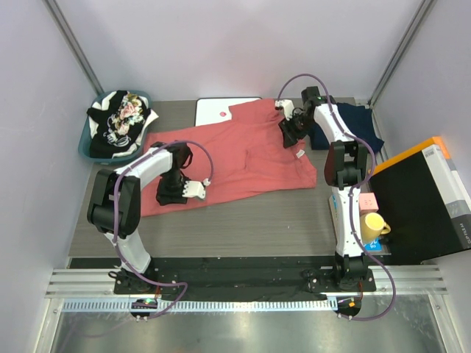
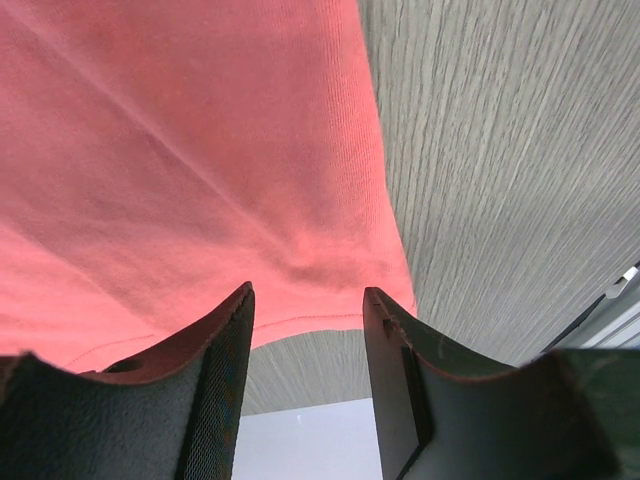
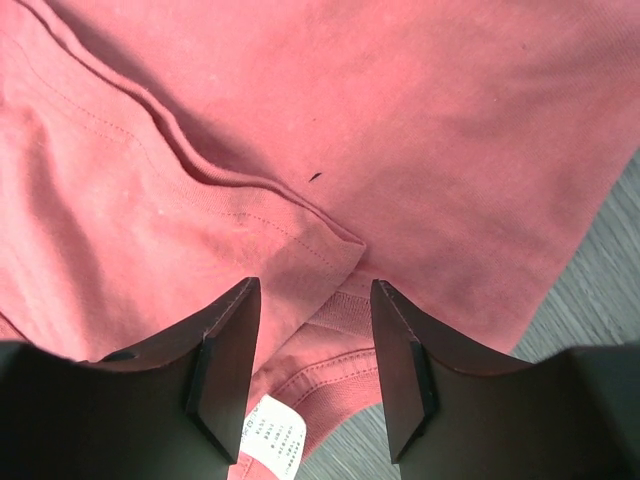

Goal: Fold and stack the t-shirts
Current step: Fold the flattened tshirt in 1/3 of the way

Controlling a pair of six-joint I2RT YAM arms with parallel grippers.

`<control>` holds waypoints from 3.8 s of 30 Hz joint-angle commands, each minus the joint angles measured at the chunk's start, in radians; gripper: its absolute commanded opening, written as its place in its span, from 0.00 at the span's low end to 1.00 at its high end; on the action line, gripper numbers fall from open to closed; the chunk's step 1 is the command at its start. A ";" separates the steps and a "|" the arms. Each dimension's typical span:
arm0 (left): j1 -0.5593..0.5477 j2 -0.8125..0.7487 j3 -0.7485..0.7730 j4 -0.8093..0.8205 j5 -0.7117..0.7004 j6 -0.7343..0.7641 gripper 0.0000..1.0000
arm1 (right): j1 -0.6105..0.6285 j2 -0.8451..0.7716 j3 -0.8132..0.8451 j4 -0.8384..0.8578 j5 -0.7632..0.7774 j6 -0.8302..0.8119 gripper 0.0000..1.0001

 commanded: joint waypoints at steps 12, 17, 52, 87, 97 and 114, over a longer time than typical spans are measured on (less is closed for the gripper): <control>-0.005 0.010 0.054 -0.038 0.008 -0.010 0.48 | -0.001 0.059 0.069 0.112 -0.035 0.121 0.40; -0.004 0.016 0.055 -0.038 0.010 -0.010 0.48 | 0.008 0.061 0.069 0.121 -0.026 0.121 0.24; -0.044 0.070 0.028 0.066 0.001 -0.067 0.45 | 0.033 -0.140 -0.092 0.367 0.090 0.021 0.01; -0.093 -0.192 -0.164 0.074 0.056 -0.114 0.77 | 0.086 -0.878 -1.176 0.225 0.117 -1.009 0.60; -0.128 -0.320 -0.299 0.083 0.087 -0.159 0.78 | 0.184 -0.893 -1.367 0.550 0.160 -0.990 0.60; -0.159 -0.213 -0.423 0.334 -0.032 -0.163 0.77 | 0.197 -0.812 -1.318 0.615 0.192 -0.971 0.59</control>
